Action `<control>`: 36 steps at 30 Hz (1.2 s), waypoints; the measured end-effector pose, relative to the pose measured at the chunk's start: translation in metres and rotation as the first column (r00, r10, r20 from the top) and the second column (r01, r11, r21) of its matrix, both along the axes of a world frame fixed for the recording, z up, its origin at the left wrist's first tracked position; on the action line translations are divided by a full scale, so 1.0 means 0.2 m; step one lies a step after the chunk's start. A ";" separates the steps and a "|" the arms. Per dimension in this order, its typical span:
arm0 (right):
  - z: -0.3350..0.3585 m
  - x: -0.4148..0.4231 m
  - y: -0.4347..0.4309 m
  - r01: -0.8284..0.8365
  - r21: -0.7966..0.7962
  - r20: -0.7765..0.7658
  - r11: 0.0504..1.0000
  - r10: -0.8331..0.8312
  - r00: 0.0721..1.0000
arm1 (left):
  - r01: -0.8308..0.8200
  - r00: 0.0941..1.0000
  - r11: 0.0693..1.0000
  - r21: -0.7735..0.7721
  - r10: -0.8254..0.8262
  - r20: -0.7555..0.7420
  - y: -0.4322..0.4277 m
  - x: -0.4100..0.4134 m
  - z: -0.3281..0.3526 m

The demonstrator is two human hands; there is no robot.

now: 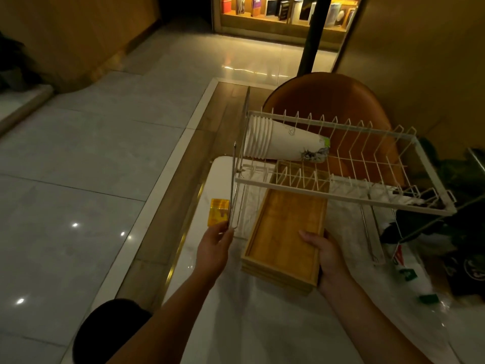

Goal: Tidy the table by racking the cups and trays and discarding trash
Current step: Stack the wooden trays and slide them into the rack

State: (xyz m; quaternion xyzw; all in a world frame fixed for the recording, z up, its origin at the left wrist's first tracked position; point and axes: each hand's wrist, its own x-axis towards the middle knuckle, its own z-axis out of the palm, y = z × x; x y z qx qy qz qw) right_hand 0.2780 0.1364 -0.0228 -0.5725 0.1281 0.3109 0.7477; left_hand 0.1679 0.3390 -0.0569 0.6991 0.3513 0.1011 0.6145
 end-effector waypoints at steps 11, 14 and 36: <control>-0.05 0.08 0.08 0.026 -0.019 0.028 0.999 -0.026 0.999 | 0.036 0.999 0.998 0.055 -0.034 -0.032 0.05 0.04 -0.04; -0.05 0.11 0.14 0.031 0.004 0.035 1.000 -0.031 0.999 | 0.011 0.999 0.999 0.034 -0.010 -0.031 0.05 0.05 -0.05; -0.06 0.25 0.22 -0.074 -0.064 -0.010 0.995 0.074 0.997 | -0.177 0.982 0.643 -0.746 0.169 -0.087 -0.21 0.02 0.10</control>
